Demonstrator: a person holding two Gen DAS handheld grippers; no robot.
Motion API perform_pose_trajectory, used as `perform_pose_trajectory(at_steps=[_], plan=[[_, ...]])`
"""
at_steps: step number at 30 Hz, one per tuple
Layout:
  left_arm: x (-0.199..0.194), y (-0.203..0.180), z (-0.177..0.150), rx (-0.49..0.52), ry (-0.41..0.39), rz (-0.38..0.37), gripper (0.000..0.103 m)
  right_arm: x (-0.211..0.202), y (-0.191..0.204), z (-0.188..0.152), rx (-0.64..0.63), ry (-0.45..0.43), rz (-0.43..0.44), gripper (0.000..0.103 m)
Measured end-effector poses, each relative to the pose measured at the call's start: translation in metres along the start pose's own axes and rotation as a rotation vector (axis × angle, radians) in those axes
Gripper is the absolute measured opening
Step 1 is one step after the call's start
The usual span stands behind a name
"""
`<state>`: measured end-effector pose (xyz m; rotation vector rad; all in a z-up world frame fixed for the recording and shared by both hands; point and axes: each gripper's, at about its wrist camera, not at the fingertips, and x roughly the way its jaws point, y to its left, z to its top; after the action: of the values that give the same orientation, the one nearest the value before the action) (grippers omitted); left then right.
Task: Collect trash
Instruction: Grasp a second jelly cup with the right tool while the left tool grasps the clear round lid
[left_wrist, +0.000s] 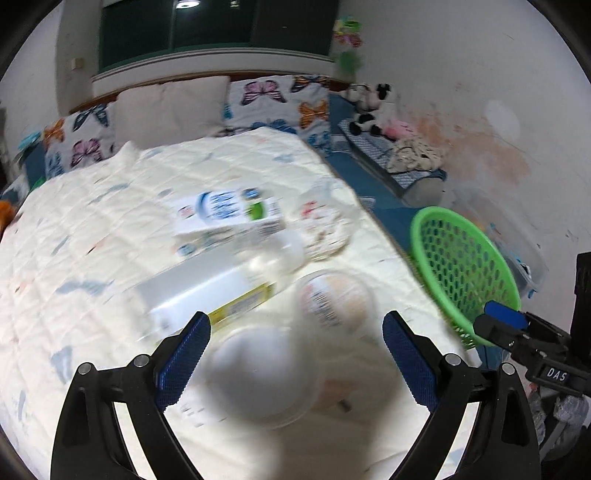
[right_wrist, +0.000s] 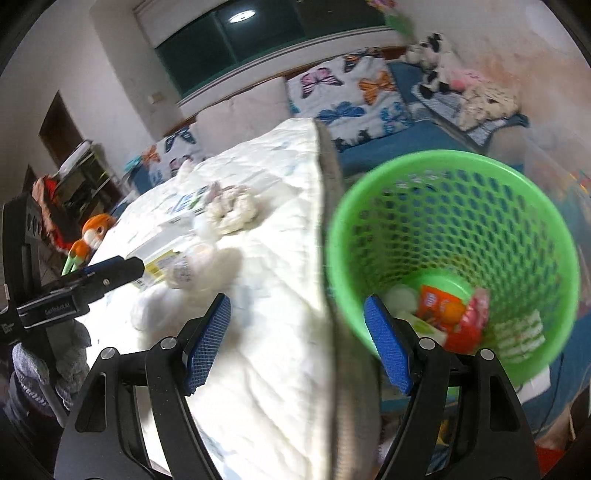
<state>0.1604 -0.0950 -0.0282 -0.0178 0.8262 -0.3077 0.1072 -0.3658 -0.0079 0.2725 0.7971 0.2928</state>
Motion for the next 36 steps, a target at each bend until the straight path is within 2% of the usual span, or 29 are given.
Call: perform_pose_trajectory(at_steps=[10, 16, 18, 20, 24, 30, 32, 36], plan=[[-0.018, 0.056, -0.029, -0.077, 0.006, 0.068, 0.091, 0.036, 0.052, 0.010, -0.103, 0.047, 0.068, 0.075], [-0.023, 0.070, -0.046, -0.110, 0.023, 0.080, 0.091, 0.060, 0.080, 0.016, -0.164, 0.077, 0.090, 0.078], [-0.023, 0.072, -0.051, -0.113, 0.030, 0.080, 0.091, 0.071, 0.092, 0.018, -0.205, 0.090, 0.081, 0.078], [-0.023, 0.075, -0.055, -0.117, 0.038, 0.079, 0.091, 0.078, 0.099, 0.018, -0.234, 0.096, 0.067, 0.084], [-0.021, 0.078, -0.060, -0.124, 0.049, 0.078, 0.091, 0.094, 0.113, 0.018, -0.305, 0.100, 0.020, 0.084], [-0.018, 0.076, -0.062, -0.116, 0.058, 0.073, 0.091, 0.111, 0.111, 0.019, -0.312, 0.125, -0.012, 0.084], [-0.016, 0.073, -0.061, -0.109, 0.062, 0.069, 0.091, 0.115, 0.107, 0.020, -0.303, 0.135, -0.014, 0.082], [-0.012, 0.067, -0.060, -0.090, 0.069, 0.061, 0.091, 0.117, 0.102, 0.019, -0.291, 0.143, -0.009, 0.070]])
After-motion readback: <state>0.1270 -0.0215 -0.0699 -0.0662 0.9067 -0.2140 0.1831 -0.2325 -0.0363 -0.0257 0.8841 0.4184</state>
